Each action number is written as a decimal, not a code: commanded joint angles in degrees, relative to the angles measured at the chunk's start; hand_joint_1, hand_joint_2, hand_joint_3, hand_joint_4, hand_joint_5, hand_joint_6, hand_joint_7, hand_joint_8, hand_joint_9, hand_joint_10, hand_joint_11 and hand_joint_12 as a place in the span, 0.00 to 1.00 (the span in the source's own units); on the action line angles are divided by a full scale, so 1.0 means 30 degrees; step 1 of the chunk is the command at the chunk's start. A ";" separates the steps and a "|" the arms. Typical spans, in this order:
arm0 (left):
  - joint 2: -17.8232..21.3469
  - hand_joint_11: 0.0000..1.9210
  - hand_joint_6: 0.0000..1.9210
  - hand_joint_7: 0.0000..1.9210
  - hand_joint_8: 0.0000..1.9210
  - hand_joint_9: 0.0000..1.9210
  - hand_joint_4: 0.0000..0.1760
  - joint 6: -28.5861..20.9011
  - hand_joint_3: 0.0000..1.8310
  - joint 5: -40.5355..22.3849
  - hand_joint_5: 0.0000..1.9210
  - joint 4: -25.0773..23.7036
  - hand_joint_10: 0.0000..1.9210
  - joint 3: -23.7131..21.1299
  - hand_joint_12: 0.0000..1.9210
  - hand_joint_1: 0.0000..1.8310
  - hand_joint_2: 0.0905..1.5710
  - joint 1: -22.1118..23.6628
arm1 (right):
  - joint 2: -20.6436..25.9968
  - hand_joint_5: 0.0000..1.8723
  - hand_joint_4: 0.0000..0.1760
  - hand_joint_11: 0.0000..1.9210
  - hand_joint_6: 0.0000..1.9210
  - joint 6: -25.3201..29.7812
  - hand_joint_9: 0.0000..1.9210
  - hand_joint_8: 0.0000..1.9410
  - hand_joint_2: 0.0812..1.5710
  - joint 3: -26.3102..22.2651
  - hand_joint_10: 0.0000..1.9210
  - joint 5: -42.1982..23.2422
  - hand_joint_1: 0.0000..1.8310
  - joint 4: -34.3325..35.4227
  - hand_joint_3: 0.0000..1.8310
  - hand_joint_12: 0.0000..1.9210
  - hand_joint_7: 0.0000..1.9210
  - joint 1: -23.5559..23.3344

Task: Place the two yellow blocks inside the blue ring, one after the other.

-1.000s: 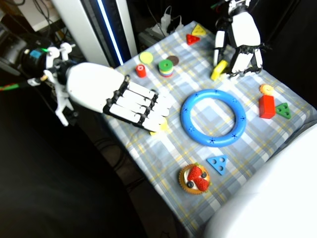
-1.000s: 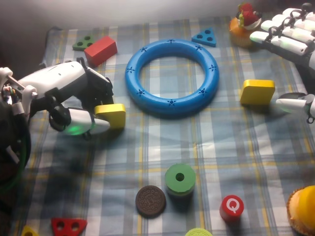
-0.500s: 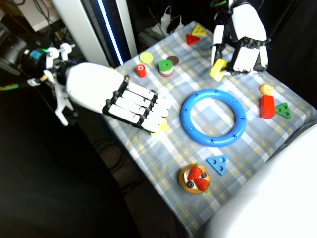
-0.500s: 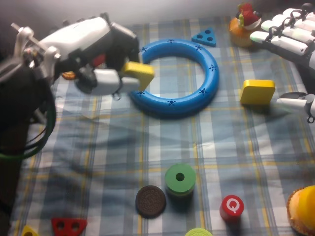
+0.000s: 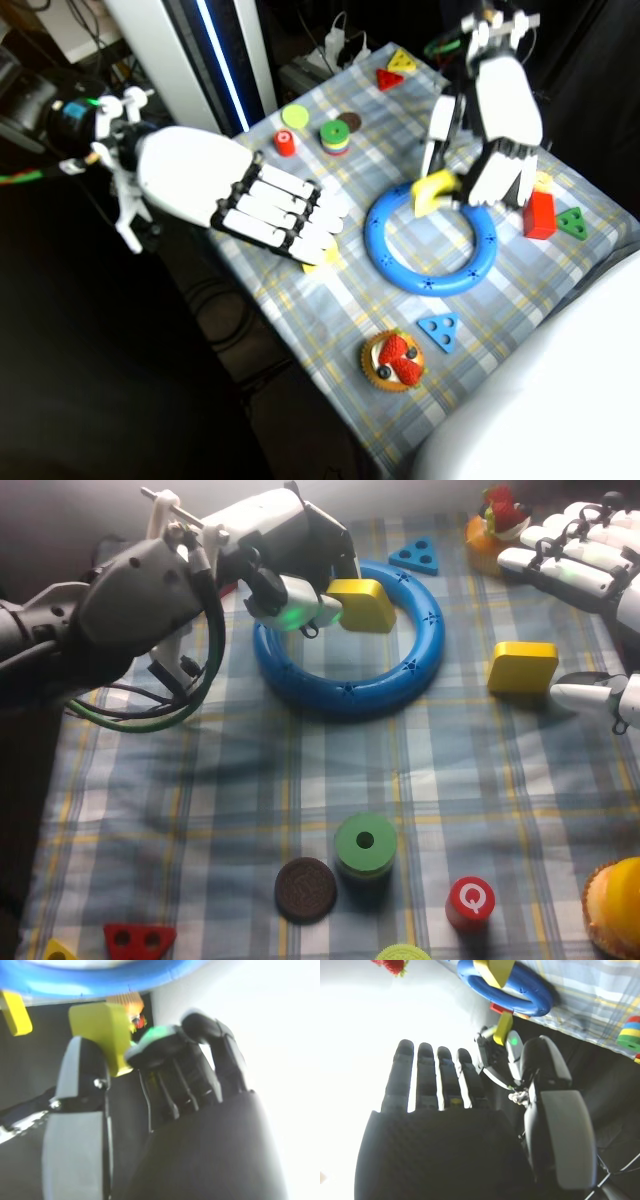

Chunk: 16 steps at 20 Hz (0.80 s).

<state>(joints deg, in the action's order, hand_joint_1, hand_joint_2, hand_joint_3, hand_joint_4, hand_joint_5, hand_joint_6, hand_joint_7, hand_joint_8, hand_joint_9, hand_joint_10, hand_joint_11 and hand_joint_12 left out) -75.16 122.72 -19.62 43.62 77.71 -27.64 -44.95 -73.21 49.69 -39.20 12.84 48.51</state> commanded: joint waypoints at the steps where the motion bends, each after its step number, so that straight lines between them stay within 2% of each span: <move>1: -0.0084 0.02 0.27 0.27 0.44 0.17 0.09 0.0273 0.00 -0.1416 0.23 0.0028 0.63 0.0148 1.00 0.52 0.75 0.0359 | -0.0008 0.00 0.00 0.01 0.00 -0.0018 0.00 0.00 0.81 0.0121 0.00 -0.2267 0.24 -0.0081 0.00 0.00 0.00 -0.0103; 2: -0.0191 0.00 0.18 0.22 0.23 0.12 0.28 0.0310 0.00 -0.1341 0.20 0.0230 0.49 0.0271 0.91 0.47 0.74 0.0347 | -0.0008 0.00 0.00 0.00 0.00 -0.0018 0.00 0.00 0.81 0.0142 0.00 -0.2266 0.24 -0.0090 0.00 0.00 0.00 -0.0103; 3: -0.0199 0.00 0.07 0.20 0.05 0.08 0.43 0.0310 0.00 -0.1345 0.19 0.0219 0.36 0.0255 0.78 0.44 0.74 0.0347 | -0.0008 0.00 0.00 0.00 0.00 -0.0018 0.00 0.00 0.81 0.0153 0.00 -0.2264 0.23 -0.0098 0.00 0.00 0.00 -0.0103; 4: -0.0101 0.00 0.04 0.20 0.02 0.07 0.45 0.0310 0.00 -0.1586 0.19 0.0028 0.34 0.0018 0.75 0.43 0.74 0.0343 | -0.0050 0.00 0.00 0.00 0.00 -0.0018 0.00 0.00 0.81 0.0197 0.00 -0.2264 0.23 -0.0109 0.00 0.00 0.00 -0.0103; 5: 0.0027 0.00 0.02 0.19 0.01 0.06 0.39 0.0306 0.00 -0.1773 0.18 -0.0069 0.34 -0.0194 0.73 0.38 0.76 0.0332 | -0.0109 0.00 0.00 0.01 0.00 -0.0018 0.01 0.00 0.81 0.0231 0.00 -0.2264 0.26 -0.0109 0.00 0.00 0.00 -0.0105; 6: 0.0296 0.00 0.01 0.18 0.00 0.05 0.32 0.0204 0.01 -0.2105 0.18 -0.0396 0.32 -0.0572 0.68 0.33 0.80 0.0326 | -0.0229 0.00 0.00 0.00 0.00 -0.0018 0.02 0.00 0.81 0.0306 0.01 -0.2258 0.30 -0.0105 0.00 0.15 0.00 -0.0107; 7: 0.0649 0.00 0.01 0.18 0.00 0.06 0.26 -0.0426 0.00 -0.2535 0.18 -0.1105 0.26 -0.1022 0.58 0.28 0.84 0.0294 | -0.0369 0.00 0.00 0.00 0.00 0.0001 0.04 0.00 0.81 0.0394 0.01 -0.2235 0.32 -0.0096 0.00 0.32 0.01 -0.0107; 8: 0.1041 0.00 0.00 0.17 0.00 0.07 0.25 -0.1516 0.00 -0.3020 0.17 -0.2027 0.21 -0.1441 0.51 0.25 0.86 0.0202 | -0.0514 0.01 0.00 0.00 0.00 0.0066 0.05 0.00 0.82 0.0504 0.01 -0.2170 0.33 -0.0086 0.00 0.39 0.02 -0.0107; 9: 0.1377 0.00 0.00 0.16 0.00 0.07 0.28 -0.2330 0.00 -0.3467 0.17 -0.2722 0.19 -0.1794 0.55 0.21 0.89 0.0108 | -0.0678 0.02 0.00 0.00 0.01 0.0140 0.05 0.01 0.82 0.0648 0.02 -0.2044 0.33 -0.0069 0.00 0.42 0.04 -0.0109; 10: 0.1879 0.00 0.00 0.16 0.00 0.08 0.26 -0.3163 0.00 -0.4116 0.17 -0.3542 0.19 -0.2342 0.58 0.19 0.90 -0.0039 | -0.0907 0.04 0.00 0.00 0.01 0.0249 0.06 0.01 0.82 0.0846 0.03 -0.1836 0.34 -0.0048 0.00 0.46 0.06 -0.0118; 11: 0.2521 0.00 0.00 0.17 0.00 0.06 0.18 -0.3997 0.00 -0.4995 0.17 -0.4416 0.19 -0.3083 0.56 0.18 0.91 -0.0243 | -0.1192 0.06 0.00 0.00 0.01 0.0282 0.08 0.01 0.82 0.1125 0.04 -0.1553 0.36 0.0160 0.00 0.53 0.08 -0.0168; 12: 0.3037 0.00 0.00 0.17 0.00 0.06 0.17 -0.4593 0.00 -0.5721 0.18 -0.5117 0.19 -0.3681 0.55 0.20 0.91 -0.0421 | -0.1415 0.08 0.00 0.00 0.02 0.0282 0.09 0.01 0.83 0.1314 0.05 -0.1406 0.39 0.0349 0.00 0.58 0.11 -0.0172; 13: 0.3625 0.00 0.00 0.17 0.00 0.06 0.14 -0.5281 0.00 -0.6630 0.18 -0.5866 0.19 -0.4361 0.56 0.21 0.91 -0.0705 | -0.1646 0.09 0.00 0.00 0.02 0.0282 0.10 0.01 0.83 0.1547 0.05 -0.1202 0.39 0.0601 0.00 0.58 0.12 -0.0172; 14: 0.4202 0.00 0.00 0.17 0.00 0.06 0.08 -0.5989 0.00 -0.7432 0.19 -0.6538 0.18 -0.4959 0.47 0.24 0.92 -0.0984 | -0.1847 0.10 0.00 0.00 0.02 0.0282 0.12 0.01 0.84 0.1744 0.06 -0.1039 0.40 0.0758 0.00 0.59 0.14 -0.0172; 15: 0.4683 0.00 0.01 0.18 0.00 0.07 0.01 -0.6684 0.00 -0.8192 0.19 -0.7134 0.18 -0.5430 0.46 0.27 0.91 -0.1272 | -0.2036 0.11 0.00 0.00 0.02 0.0282 0.12 0.01 0.84 0.1937 0.06 -0.0875 0.42 0.0983 0.00 0.62 0.15 -0.0179; 16: 0.5182 0.00 0.01 0.19 0.01 0.08 0.00 -0.7498 0.00 -0.8967 0.20 -0.7781 0.19 -0.5935 0.51 0.29 0.91 -0.1620 | -0.2267 0.13 0.00 0.00 0.02 0.0278 0.14 0.01 0.84 0.2164 0.07 -0.0738 0.43 0.1216 0.00 0.68 0.16 -0.0191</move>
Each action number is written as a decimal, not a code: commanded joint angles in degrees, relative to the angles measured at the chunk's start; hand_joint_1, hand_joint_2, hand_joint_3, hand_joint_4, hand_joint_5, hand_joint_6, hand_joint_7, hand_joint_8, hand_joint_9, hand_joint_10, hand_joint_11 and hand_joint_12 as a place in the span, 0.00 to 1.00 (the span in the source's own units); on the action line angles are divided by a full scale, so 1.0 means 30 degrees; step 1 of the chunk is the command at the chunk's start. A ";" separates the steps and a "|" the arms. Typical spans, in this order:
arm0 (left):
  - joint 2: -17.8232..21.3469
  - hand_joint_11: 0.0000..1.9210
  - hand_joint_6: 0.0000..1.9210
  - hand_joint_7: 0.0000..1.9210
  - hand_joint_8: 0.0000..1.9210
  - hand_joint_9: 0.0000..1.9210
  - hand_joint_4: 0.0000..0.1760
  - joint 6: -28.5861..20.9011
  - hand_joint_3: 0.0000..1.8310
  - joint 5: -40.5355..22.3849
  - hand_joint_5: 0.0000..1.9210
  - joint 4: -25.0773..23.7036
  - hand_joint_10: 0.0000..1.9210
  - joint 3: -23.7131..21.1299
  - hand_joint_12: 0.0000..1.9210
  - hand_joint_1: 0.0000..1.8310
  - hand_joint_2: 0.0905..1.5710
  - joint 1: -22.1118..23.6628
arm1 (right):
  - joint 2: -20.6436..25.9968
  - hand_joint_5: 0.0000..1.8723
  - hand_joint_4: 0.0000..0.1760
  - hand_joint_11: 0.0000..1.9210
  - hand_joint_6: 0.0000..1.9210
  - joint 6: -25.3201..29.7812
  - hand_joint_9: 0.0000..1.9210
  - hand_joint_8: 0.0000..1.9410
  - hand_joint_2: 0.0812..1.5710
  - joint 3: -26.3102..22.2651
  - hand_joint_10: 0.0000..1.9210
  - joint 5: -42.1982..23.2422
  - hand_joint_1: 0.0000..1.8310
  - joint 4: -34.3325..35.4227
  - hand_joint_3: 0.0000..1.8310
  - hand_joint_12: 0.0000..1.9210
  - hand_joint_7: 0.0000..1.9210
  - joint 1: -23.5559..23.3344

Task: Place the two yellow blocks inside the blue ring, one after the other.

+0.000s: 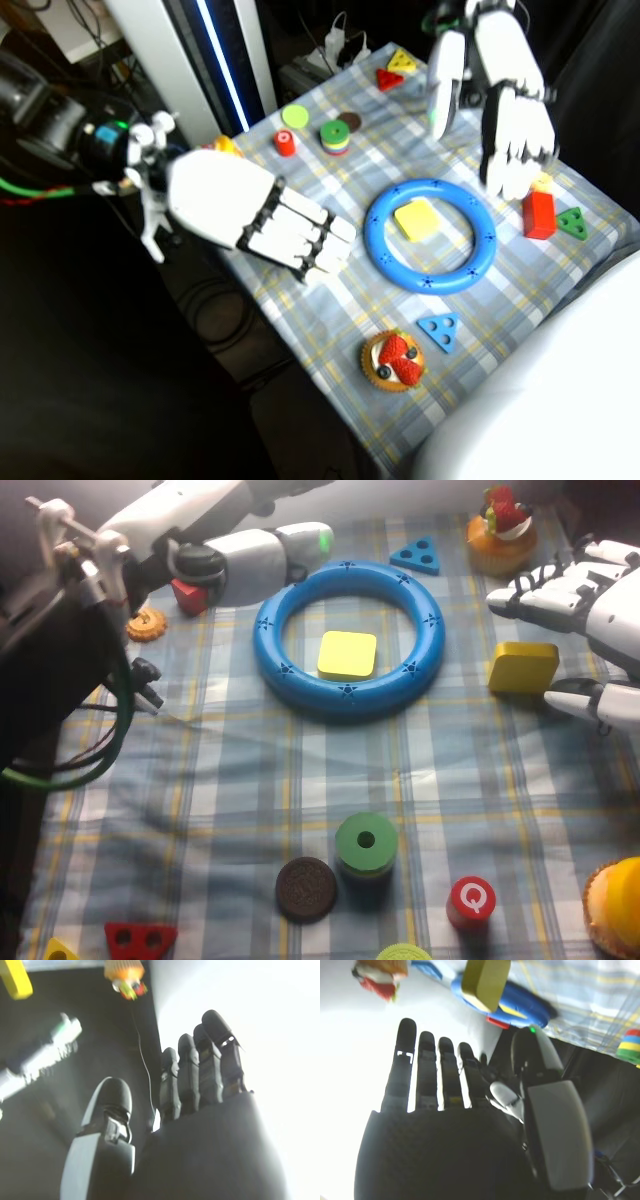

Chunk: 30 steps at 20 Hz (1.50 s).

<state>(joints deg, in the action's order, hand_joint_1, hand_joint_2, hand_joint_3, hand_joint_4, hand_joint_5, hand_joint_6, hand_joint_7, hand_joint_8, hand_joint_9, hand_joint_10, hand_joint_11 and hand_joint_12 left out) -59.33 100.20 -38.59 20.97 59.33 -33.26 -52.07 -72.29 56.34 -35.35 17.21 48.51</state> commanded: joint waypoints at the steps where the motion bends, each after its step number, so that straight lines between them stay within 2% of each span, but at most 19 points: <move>1: 0.0239 0.00 0.01 0.19 0.01 0.08 0.00 -0.0481 0.00 -0.3205 0.21 -0.0636 0.19 -0.0161 0.53 0.30 0.91 0.0002 | -0.0090 0.14 0.00 0.00 0.02 -0.0028 0.16 0.01 0.83 0.0169 0.08 -0.1915 0.44 0.0000 0.00 0.73 0.17 -0.0210; 2: 0.0550 0.00 0.01 0.19 0.01 0.08 0.00 -0.0754 0.00 -0.3726 0.22 -0.0975 0.19 -0.0514 0.53 0.30 0.91 -0.0259 | -0.0283 0.16 0.00 0.00 0.02 -0.0032 0.19 0.02 0.83 0.0366 0.10 -0.1747 0.43 0.0185 0.00 0.79 0.20 -0.0279; 4: 0.0986 0.00 0.01 0.19 0.00 0.09 0.00 -0.1170 0.00 -0.4603 0.22 -0.1391 0.15 -0.1011 0.52 0.32 0.91 -0.0716 | -0.0736 0.21 0.00 0.00 0.03 -0.0082 0.13 0.05 0.83 0.0860 0.44 -0.1287 0.46 0.0554 0.00 0.87 0.27 -0.0473; 5: 0.1158 0.00 0.00 0.20 0.00 0.10 0.00 -0.1424 0.00 -0.4935 0.22 -0.1572 0.12 -0.1177 0.52 0.33 0.91 -0.0943 | -0.1009 0.26 0.00 0.00 0.14 -0.0082 0.17 0.24 0.83 0.1128 0.56 -0.1038 0.49 0.0693 0.00 0.89 0.31 -0.0601; 6: 0.1330 0.00 0.00 0.20 0.00 0.11 0.00 -0.1627 0.00 -0.5287 0.22 -0.1689 0.11 -0.1341 0.53 0.31 0.91 -0.1176 | -0.1330 0.29 0.00 0.17 0.65 -0.0082 0.28 0.62 0.81 0.1426 0.68 -0.0800 0.60 0.0825 0.00 0.95 0.40 -0.0773; 7: 0.1440 0.00 0.00 0.20 0.00 0.11 0.00 -0.1669 0.00 -0.5470 0.22 -0.1695 0.11 -0.1448 0.54 0.28 0.92 -0.1316 | -0.1538 0.31 0.00 0.29 0.75 -0.0082 0.35 0.71 0.81 0.1609 0.73 -0.0683 0.62 0.0888 0.00 0.95 0.42 -0.0932; 9: 0.1704 0.00 0.00 0.21 0.00 0.15 0.00 -0.1726 0.00 -0.5812 0.22 -0.1693 0.11 -0.1671 0.64 0.28 0.91 -0.1644 | -0.1762 0.32 0.00 0.42 0.73 -0.0076 0.43 0.77 0.80 0.1783 0.80 -0.0651 0.64 0.0920 0.00 0.94 0.42 -0.1451; 11: 0.1983 0.00 0.00 0.22 0.01 0.17 0.00 -0.1953 0.00 -0.6240 0.23 -0.1689 0.10 -0.1887 0.69 0.31 0.90 -0.2083 | -0.1758 0.31 0.00 0.38 0.74 -0.0076 0.41 0.75 0.80 0.1754 0.78 -0.0683 0.64 0.0684 0.00 0.94 0.43 -0.2011; 12: 0.2126 0.00 0.01 0.23 0.01 0.18 0.00 -0.2089 0.00 -0.6492 0.24 -0.1689 0.10 -0.1992 0.73 0.33 0.89 -0.2318 | -0.1735 0.29 0.00 0.37 0.75 -0.0074 0.38 0.74 0.80 0.1722 0.83 -0.0685 0.71 0.0462 0.00 0.93 0.39 -0.2295; 14: 0.2479 0.00 0.01 0.23 0.01 0.17 0.00 -0.2215 0.00 -0.7147 0.24 -0.1580 0.10 -0.2317 0.71 0.35 0.89 -0.2903 | -0.1635 0.30 0.00 0.35 0.74 -0.0072 0.37 0.73 0.80 0.1542 0.84 -0.0689 0.72 -0.0310 0.00 0.94 0.38 -0.3042; 16: 0.2846 0.00 0.00 0.24 0.00 0.19 0.00 -0.2901 0.00 -0.8046 0.23 -0.1471 0.11 -0.2653 0.73 0.37 0.89 -0.3726 | -0.1742 0.31 0.00 0.34 0.74 -0.0068 0.38 0.70 0.79 0.1460 0.82 -0.0677 0.73 -0.1356 0.00 0.89 0.39 -0.3959; 17: 0.2909 0.00 0.00 0.24 0.00 0.18 0.00 -0.3239 0.00 -0.8325 0.24 -0.1465 0.11 -0.2705 0.69 0.35 0.89 -0.4045 | -0.1836 0.32 0.00 0.33 0.75 -0.0068 0.37 0.70 0.79 0.1491 0.80 -0.0652 0.73 -0.1616 0.00 0.86 0.39 -0.4255; 20: 0.3022 0.00 0.00 0.25 0.00 0.21 0.00 -0.4358 0.00 -0.9670 0.26 -0.0776 0.10 -0.2968 0.69 0.35 0.88 -0.5555 | -0.2934 0.30 0.00 0.29 0.78 -0.0068 0.36 0.72 0.80 0.2291 0.82 0.0322 0.72 -0.2630 0.00 0.88 0.38 -0.5806; 22: 0.3012 0.00 0.00 0.26 0.00 0.21 0.00 -0.5525 0.00 -1.0625 0.25 -0.0297 0.10 -0.2983 0.72 0.31 0.89 -0.6657 | -0.4015 0.33 0.00 0.31 0.75 -0.0070 0.37 0.69 0.78 0.3114 0.79 0.1286 0.73 -0.2941 0.00 0.83 0.39 -0.6740; 23: 0.2997 0.00 0.01 0.27 0.01 0.22 0.00 -0.5817 0.00 -1.0940 0.27 -0.0043 0.11 -0.3003 0.78 0.34 0.88 -0.7060 | -0.4632 0.33 0.00 0.31 0.75 -0.0072 0.37 0.70 0.78 0.3672 0.80 0.1806 0.73 -0.2961 0.00 0.83 0.38 -0.7047; 26: 0.3005 0.00 0.00 0.27 0.00 0.09 0.00 -0.5991 0.00 -1.1121 0.26 0.0158 0.43 -0.3060 0.84 0.38 0.89 -0.7460 | -0.6078 0.34 0.00 0.33 0.72 -0.0074 0.39 0.71 0.78 0.5079 0.79 0.2909 0.73 -0.2785 0.00 0.81 0.38 -0.7286; 27: 0.3003 0.00 0.00 0.27 0.00 0.07 0.00 -0.6016 0.00 -1.1119 0.26 0.0160 0.49 -0.3047 0.85 0.38 0.89 -0.7465 | -0.6557 0.34 0.00 0.27 0.77 -0.0074 0.33 0.74 0.81 0.5534 0.66 0.3307 0.63 -0.2643 0.00 0.80 0.37 -0.7358; 29: 0.2987 0.00 0.00 0.26 0.00 0.07 0.00 -0.6042 0.00 -1.1125 0.26 0.0160 0.46 -0.3006 0.79 0.36 0.89 -0.7467 | -0.7207 0.27 0.00 0.17 0.79 -0.0076 0.33 0.73 0.82 0.6284 0.48 0.4006 0.64 -0.2191 0.00 0.79 0.42 -0.7399; 30: 0.2949 0.00 0.00 0.26 0.00 0.07 0.00 -0.6102 0.00 -1.1117 0.26 0.0160 0.45 -0.2961 0.79 0.36 0.90 -0.7469 | -0.7420 0.20 0.00 0.06 0.38 -0.0076 0.26 0.42 0.79 0.6556 0.42 0.4221 0.56 -0.2011 0.00 0.80 0.33 -0.7399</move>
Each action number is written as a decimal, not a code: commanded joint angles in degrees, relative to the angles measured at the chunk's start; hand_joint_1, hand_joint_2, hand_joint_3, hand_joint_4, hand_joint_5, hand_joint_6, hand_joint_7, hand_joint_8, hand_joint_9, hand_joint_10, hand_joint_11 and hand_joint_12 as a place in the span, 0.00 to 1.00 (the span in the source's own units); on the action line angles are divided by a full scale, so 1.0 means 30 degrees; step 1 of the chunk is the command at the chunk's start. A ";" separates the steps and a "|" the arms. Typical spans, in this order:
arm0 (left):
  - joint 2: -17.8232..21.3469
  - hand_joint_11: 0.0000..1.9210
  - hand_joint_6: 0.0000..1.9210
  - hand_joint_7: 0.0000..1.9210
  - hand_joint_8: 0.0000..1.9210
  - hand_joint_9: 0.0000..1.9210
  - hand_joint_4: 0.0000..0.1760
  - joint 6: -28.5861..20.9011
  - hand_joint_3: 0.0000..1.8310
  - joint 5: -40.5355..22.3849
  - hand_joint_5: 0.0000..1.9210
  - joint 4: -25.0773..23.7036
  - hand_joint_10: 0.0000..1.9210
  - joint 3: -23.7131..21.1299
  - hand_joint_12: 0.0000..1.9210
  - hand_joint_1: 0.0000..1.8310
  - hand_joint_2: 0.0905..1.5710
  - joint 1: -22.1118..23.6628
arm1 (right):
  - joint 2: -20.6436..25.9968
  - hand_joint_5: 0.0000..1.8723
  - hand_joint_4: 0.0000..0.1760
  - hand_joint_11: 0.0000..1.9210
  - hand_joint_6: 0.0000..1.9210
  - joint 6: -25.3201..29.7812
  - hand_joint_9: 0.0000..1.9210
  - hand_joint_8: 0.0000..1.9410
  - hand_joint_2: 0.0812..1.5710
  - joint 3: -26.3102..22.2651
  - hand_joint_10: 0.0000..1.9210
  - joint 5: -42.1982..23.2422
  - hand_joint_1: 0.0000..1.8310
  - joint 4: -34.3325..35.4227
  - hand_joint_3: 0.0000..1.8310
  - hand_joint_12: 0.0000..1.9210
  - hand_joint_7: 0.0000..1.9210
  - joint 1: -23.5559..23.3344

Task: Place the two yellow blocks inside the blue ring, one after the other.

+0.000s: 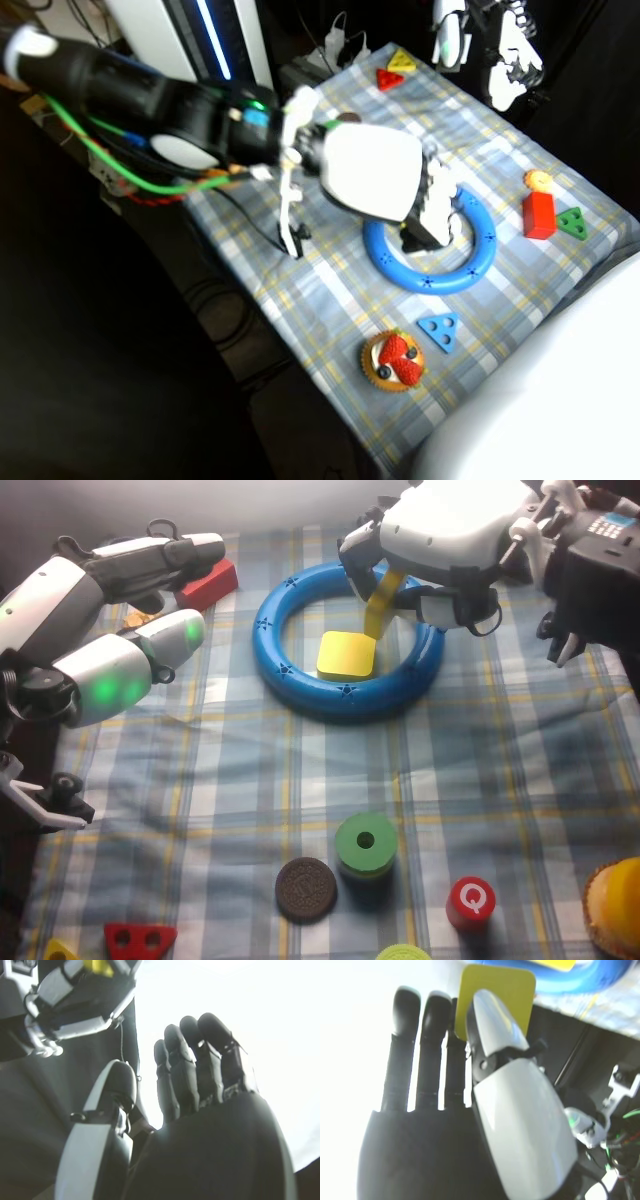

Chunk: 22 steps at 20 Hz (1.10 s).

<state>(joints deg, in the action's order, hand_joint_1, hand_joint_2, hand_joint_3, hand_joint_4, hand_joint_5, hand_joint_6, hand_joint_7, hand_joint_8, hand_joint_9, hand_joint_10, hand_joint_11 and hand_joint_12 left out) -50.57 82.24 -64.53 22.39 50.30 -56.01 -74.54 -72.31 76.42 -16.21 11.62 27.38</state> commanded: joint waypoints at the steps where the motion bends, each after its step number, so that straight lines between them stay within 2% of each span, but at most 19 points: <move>1: -0.0072 0.00 0.00 0.26 0.00 0.07 0.00 -0.0499 0.00 -0.2469 0.26 -0.0319 0.44 0.0195 0.79 0.36 0.90 0.0115 | -0.0059 0.15 0.00 0.00 0.05 -0.0069 0.18 0.08 0.76 0.0061 0.29 -0.1939 0.48 -0.0014 0.00 0.71 0.24 -0.0353; 2: -0.0081 0.00 0.00 0.26 0.00 0.07 0.00 -0.0628 0.00 -0.2473 0.26 -0.0321 0.44 0.0236 0.79 0.36 0.90 0.0113 | -0.0051 0.15 0.00 0.00 0.05 -0.0069 0.18 0.08 0.76 0.0061 0.29 -0.1926 0.48 0.0005 0.00 0.71 0.24 -0.0353; 3: -0.0074 0.00 0.00 0.26 0.00 0.07 0.00 -0.0770 0.00 -0.2509 0.26 -0.0317 0.44 0.0264 0.79 0.34 0.90 0.0079 | -0.0042 0.10 0.00 0.00 0.01 -0.0069 0.15 0.02 0.77 0.0005 0.15 -0.1926 0.45 0.0028 0.00 0.57 0.17 -0.0353; 4: -0.0070 0.00 0.00 0.26 0.00 0.07 0.00 -0.0817 0.00 -0.2567 0.26 -0.0289 0.44 0.0262 0.80 0.33 0.91 0.0039 | -0.0007 0.08 0.13 0.00 0.00 -0.0069 0.15 0.00 0.78 -0.0109 0.08 -0.1941 0.43 0.0028 0.00 0.50 0.13 -0.0355; 6: -0.0053 0.00 0.00 0.26 0.00 0.08 0.00 -0.0844 0.00 -0.2630 0.26 -0.0293 0.40 0.0249 0.78 0.32 0.90 0.0029 | 0.0392 0.04 0.24 0.00 0.00 -0.0069 0.09 0.00 0.80 -0.0635 0.02 -0.2226 0.37 0.0028 0.00 0.37 0.06 -0.0357; 7: -0.0024 0.00 0.00 0.26 0.00 0.08 0.00 -0.0846 0.00 -0.2674 0.25 -0.0310 0.39 0.0222 0.76 0.32 0.90 0.0029 | 0.0927 0.04 0.24 0.00 0.00 -0.0069 0.08 0.00 0.80 -0.1141 0.01 -0.2594 0.36 0.0018 0.00 0.37 0.06 -0.0357; 8: 0.0005 0.00 0.00 0.25 0.00 0.08 0.00 -0.0846 0.00 -0.2750 0.25 -0.0310 0.38 0.0195 0.76 0.32 0.91 0.0024 | 0.1288 0.03 0.18 0.00 0.00 -0.0069 0.09 0.00 0.80 -0.1666 0.01 -0.3047 0.36 0.0005 0.00 0.38 0.05 -0.0357; 9: 0.0041 0.00 0.01 0.27 0.01 0.10 0.00 -0.0852 0.00 -0.2821 0.27 -0.0283 0.38 0.0159 0.79 0.38 0.89 -0.0013 | 0.1782 0.03 0.12 0.00 0.00 -0.0067 0.10 0.00 0.81 -0.2214 0.01 -0.3582 0.35 0.0001 0.00 0.41 0.05 -0.0357; 10: 0.0083 0.00 0.01 0.27 0.01 0.10 0.00 -0.0875 0.00 -0.2933 0.27 -0.0245 0.39 0.0113 0.80 0.41 0.88 -0.0087 | 0.2443 0.03 0.13 0.00 0.00 -0.0065 0.10 0.00 0.81 -0.2942 0.01 -0.4306 0.34 -0.0053 0.00 0.44 0.05 -0.0357; 12: 0.0199 0.00 0.01 0.27 0.00 0.09 0.00 -0.0959 0.00 -0.3145 0.28 -0.0210 0.38 0.0010 0.77 0.44 0.87 -0.0229 | 0.4120 0.02 0.00 0.00 0.00 -0.0061 0.04 0.00 0.81 -0.4525 0.00 -0.5778 0.28 -0.0511 0.00 0.42 0.02 -0.0078; 13: 0.0247 0.00 0.01 0.28 0.00 0.09 0.00 -0.0970 0.00 -0.3241 0.28 -0.0186 0.38 -0.0024 0.76 0.47 0.87 -0.0286 | 0.4668 0.01 0.01 0.00 0.00 -0.0053 0.03 0.00 0.82 -0.5088 0.00 -0.6282 0.25 -0.0666 0.00 0.42 0.01 0.0153; 14: 0.0312 0.00 0.00 0.28 0.00 0.10 0.00 -0.1028 0.00 -0.3407 0.28 -0.0140 0.35 -0.0059 0.75 0.46 0.86 -0.0395 | 0.5539 0.00 0.09 0.00 0.00 0.0226 0.01 0.00 0.83 -0.5898 0.01 -0.7336 0.22 -0.1093 0.00 0.29 0.00 0.0693; 15: 0.0389 0.00 0.00 0.27 0.00 0.12 0.00 -0.1117 0.00 -0.3594 0.27 -0.0123 0.32 -0.0104 0.72 0.45 0.87 -0.0506 | 0.6437 0.00 0.18 0.00 0.00 0.0936 0.00 0.00 0.82 -0.6576 0.01 -0.8475 0.19 -0.1538 0.00 0.26 0.00 0.1495; 16: 0.0446 0.00 0.00 0.27 0.00 0.13 0.00 -0.1169 0.00 -0.3739 0.27 -0.0121 0.29 -0.0154 0.71 0.44 0.88 -0.0570 | 0.6958 0.00 0.25 0.00 0.00 0.1536 0.02 0.00 0.83 -0.6987 0.01 -0.9319 0.17 -0.1792 0.00 0.29 0.00 0.2105; 17: 0.0494 0.00 0.00 0.27 0.00 0.13 0.00 -0.1182 0.00 -0.3837 0.27 -0.0125 0.29 -0.0196 0.71 0.44 0.88 -0.0616 | 0.7321 0.00 0.26 0.00 0.00 0.1881 0.02 0.00 0.83 -0.7254 0.01 -0.9922 0.17 -0.1888 0.00 0.29 0.00 0.2504; 19: 0.0683 0.00 0.00 0.26 0.00 0.13 0.00 -0.1238 0.00 -0.4410 0.25 -0.0153 0.29 -0.0399 0.78 0.44 0.88 -0.0865 | 0.8728 0.00 0.38 0.00 0.00 0.2603 0.00 0.00 0.85 -0.8310 0.00 -1.2308 0.19 -0.1928 0.00 0.05 0.00 0.4446; 20: 0.0759 0.00 0.00 0.26 0.00 0.12 0.00 -0.1291 0.00 -0.4668 0.25 -0.0184 0.29 -0.0475 0.76 0.44 0.87 -0.0970 | 0.9227 0.00 0.43 0.00 0.00 0.2852 0.00 0.00 0.85 -0.8681 0.00 -1.3215 0.18 -0.1924 0.00 0.02 0.00 0.5231; 21: 0.0778 0.00 0.00 0.23 0.00 0.09 0.00 -0.1303 0.00 -0.4708 0.21 -0.0191 0.24 -0.0494 0.57 0.39 0.87 -0.0989 | 0.9311 0.00 0.49 0.00 0.00 0.2930 0.00 0.00 0.84 -0.8734 0.00 -1.3477 0.17 -0.1917 0.00 0.00 0.00 0.5403; 22: 0.0818 0.00 0.00 0.23 0.00 0.09 0.00 -0.1341 0.00 -0.4845 0.21 -0.0210 0.24 -0.0528 0.57 0.39 0.87 -0.1050 | 0.9510 0.00 0.49 0.00 0.00 0.3132 0.00 0.00 0.84 -0.8878 0.00 -1.3939 0.17 -0.1865 0.00 0.00 0.00 0.5821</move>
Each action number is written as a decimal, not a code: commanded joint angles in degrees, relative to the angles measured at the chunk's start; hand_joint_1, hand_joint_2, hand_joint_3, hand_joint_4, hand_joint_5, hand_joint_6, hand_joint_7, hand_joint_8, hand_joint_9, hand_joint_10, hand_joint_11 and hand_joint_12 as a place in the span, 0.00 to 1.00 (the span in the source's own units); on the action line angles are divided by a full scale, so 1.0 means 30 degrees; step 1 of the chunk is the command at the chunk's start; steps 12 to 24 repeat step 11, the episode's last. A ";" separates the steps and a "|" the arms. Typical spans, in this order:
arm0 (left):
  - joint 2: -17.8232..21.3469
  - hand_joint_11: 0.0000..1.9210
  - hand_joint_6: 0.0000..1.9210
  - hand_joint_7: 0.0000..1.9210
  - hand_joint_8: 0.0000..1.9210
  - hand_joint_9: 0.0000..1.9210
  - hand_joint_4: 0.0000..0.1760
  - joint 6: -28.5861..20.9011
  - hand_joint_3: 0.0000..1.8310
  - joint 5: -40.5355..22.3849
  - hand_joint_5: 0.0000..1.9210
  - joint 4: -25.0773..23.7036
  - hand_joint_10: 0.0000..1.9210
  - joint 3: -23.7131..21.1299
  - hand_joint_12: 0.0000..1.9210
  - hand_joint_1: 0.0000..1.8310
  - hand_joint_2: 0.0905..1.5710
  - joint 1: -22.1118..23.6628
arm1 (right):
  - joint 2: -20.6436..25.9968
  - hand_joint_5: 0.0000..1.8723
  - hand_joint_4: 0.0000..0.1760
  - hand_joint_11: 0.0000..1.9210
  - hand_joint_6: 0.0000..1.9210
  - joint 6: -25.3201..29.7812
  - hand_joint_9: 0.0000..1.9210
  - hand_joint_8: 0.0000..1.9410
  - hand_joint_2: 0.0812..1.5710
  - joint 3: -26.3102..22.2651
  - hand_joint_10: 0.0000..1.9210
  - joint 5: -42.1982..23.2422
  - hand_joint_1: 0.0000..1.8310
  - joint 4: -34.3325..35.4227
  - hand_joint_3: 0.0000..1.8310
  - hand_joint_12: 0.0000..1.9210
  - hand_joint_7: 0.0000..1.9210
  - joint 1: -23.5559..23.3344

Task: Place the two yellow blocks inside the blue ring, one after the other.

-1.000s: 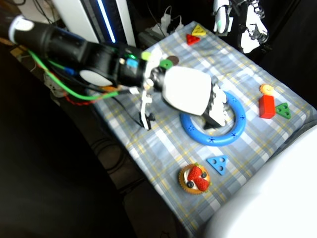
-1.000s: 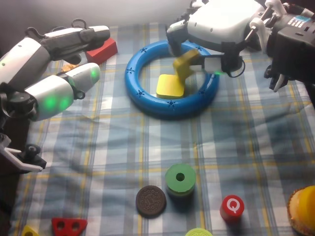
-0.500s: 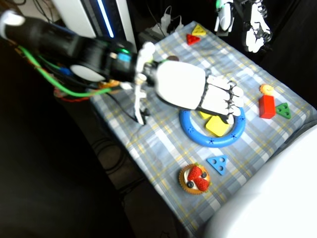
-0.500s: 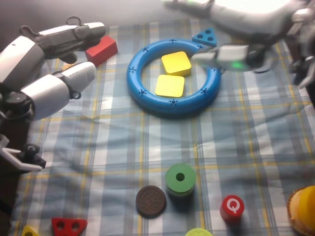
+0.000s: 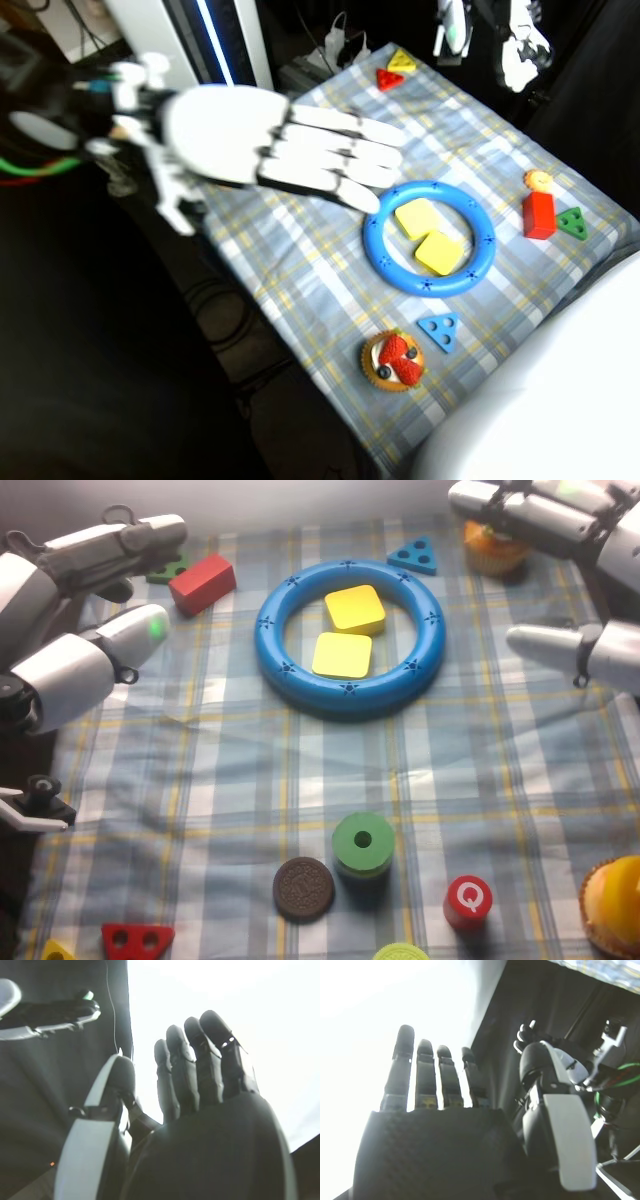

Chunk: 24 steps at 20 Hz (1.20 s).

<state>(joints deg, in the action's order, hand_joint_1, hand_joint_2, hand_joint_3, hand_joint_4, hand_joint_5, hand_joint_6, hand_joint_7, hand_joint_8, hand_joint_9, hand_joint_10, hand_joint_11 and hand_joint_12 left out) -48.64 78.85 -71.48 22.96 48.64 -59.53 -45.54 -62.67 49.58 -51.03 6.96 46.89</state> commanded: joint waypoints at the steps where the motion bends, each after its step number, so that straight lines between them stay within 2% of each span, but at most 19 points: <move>1: 0.0229 0.00 0.00 0.17 0.00 0.09 0.13 -0.0282 0.00 -0.2750 0.16 -0.0415 0.11 -0.0021 0.41 0.31 0.89 0.0031 | 0.0105 0.00 0.39 0.00 0.00 0.0189 0.00 0.00 0.83 -0.0133 0.00 -0.3024 0.19 -0.0147 0.00 0.00 0.00 -0.0047; 2: 0.0261 0.00 0.00 0.17 0.00 0.09 0.13 -0.0355 0.00 -0.2956 0.16 -0.0430 0.11 -0.0053 0.41 0.31 0.89 -0.0053 | 0.0323 0.00 0.39 0.00 0.00 0.0271 0.00 0.00 0.83 -0.0320 0.00 -0.3618 0.19 0.0073 0.00 0.00 0.00 0.0518; 3: 0.0292 0.00 0.00 0.14 0.00 0.08 0.16 -0.0471 0.00 -0.3206 0.14 -0.0434 0.06 -0.0084 0.38 0.30 0.89 -0.0148 | 0.0674 0.00 0.33 0.00 0.00 0.0278 0.00 0.00 0.82 -0.0660 0.00 -0.4600 0.19 0.0497 0.00 0.00 0.00 0.1374; 4: 0.0311 0.00 0.00 0.11 0.00 0.06 0.27 -0.0641 0.00 -0.3455 0.12 -0.0434 0.03 -0.0087 0.31 0.27 0.89 -0.0232 | 0.1012 0.00 0.45 0.00 0.00 0.0278 0.00 0.00 0.83 -0.0991 0.00 -0.5644 0.21 0.0993 0.00 0.00 0.00 0.2268; 5: 0.0322 0.00 0.01 0.08 0.00 0.03 0.29 -0.0756 0.00 -0.3636 0.10 -0.0434 0.01 -0.0087 0.13 0.25 0.90 -0.0274 | 0.1264 0.00 0.48 0.00 0.00 0.0278 0.00 0.00 0.83 -0.1256 0.00 -0.6594 0.21 0.1494 0.00 0.00 0.00 0.3032; 6: 0.0326 0.00 0.00 0.05 0.00 0.01 0.30 -0.0838 0.00 -0.3871 0.08 -0.0434 0.00 -0.0087 0.03 0.22 0.91 -0.0295 | 0.1599 0.00 0.39 0.00 0.00 0.0282 0.00 0.00 0.83 -0.1621 0.00 -0.7996 0.23 0.2292 0.00 0.00 0.00 0.4279; 7: 0.0326 0.00 0.00 0.04 0.00 0.00 0.34 -0.0888 0.00 -0.3991 0.07 -0.0438 0.00 -0.0085 0.01 0.21 0.91 -0.0295 | 0.1820 0.00 0.29 0.00 0.00 0.0290 0.00 0.00 0.83 -0.1900 0.00 -0.9268 0.23 0.2920 0.00 0.00 0.00 0.5255; 8: 0.0326 0.00 0.00 0.04 0.00 0.01 0.35 -0.1010 0.00 -0.4096 0.06 -0.0461 0.00 -0.0080 0.00 0.24 0.90 -0.0295 | 0.2093 0.00 0.24 0.01 0.00 0.0389 0.00 0.00 0.83 -0.2215 0.00 -1.0677 0.23 0.3675 0.00 0.00 0.00 0.6418; 9: 0.0326 0.00 0.00 0.03 0.00 0.02 0.42 -0.1159 0.00 -0.4184 0.05 -0.0478 0.00 -0.0063 0.00 0.24 0.90 -0.0295 | 0.2240 0.00 0.28 0.01 0.00 0.0435 0.00 0.00 0.82 -0.2400 0.00 -1.1657 0.23 0.4200 0.00 0.01 0.00 0.7165; 10: 0.0326 0.00 0.00 0.03 0.00 0.02 0.33 -0.1237 0.00 -0.4278 0.04 -0.0480 0.01 -0.0053 0.00 0.25 0.91 -0.0295 | 0.2412 0.00 0.09 0.02 0.00 0.0443 0.00 0.00 0.83 -0.2645 0.00 -1.2743 0.23 0.4828 0.00 0.01 0.00 0.8005; 11: 0.0338 0.00 0.00 0.02 0.00 0.02 0.35 -0.1298 0.00 -0.4385 0.03 -0.0480 0.00 -0.0043 0.00 0.24 0.91 -0.0295 | 0.2605 0.00 0.00 0.00 0.00 0.0546 0.00 0.00 0.83 -0.2889 0.00 -1.3962 0.24 0.5588 0.00 0.00 0.00 0.9182; 24: 0.0338 0.00 0.00 0.02 0.00 0.02 0.35 -0.1298 0.00 -0.4385 0.03 -0.0480 0.00 -0.0043 0.00 0.24 0.91 -0.0295 | 0.2605 0.00 0.00 0.00 0.00 0.0546 0.00 0.00 0.83 -0.2889 0.00 -1.3962 0.24 0.5588 0.00 0.00 0.00 0.9182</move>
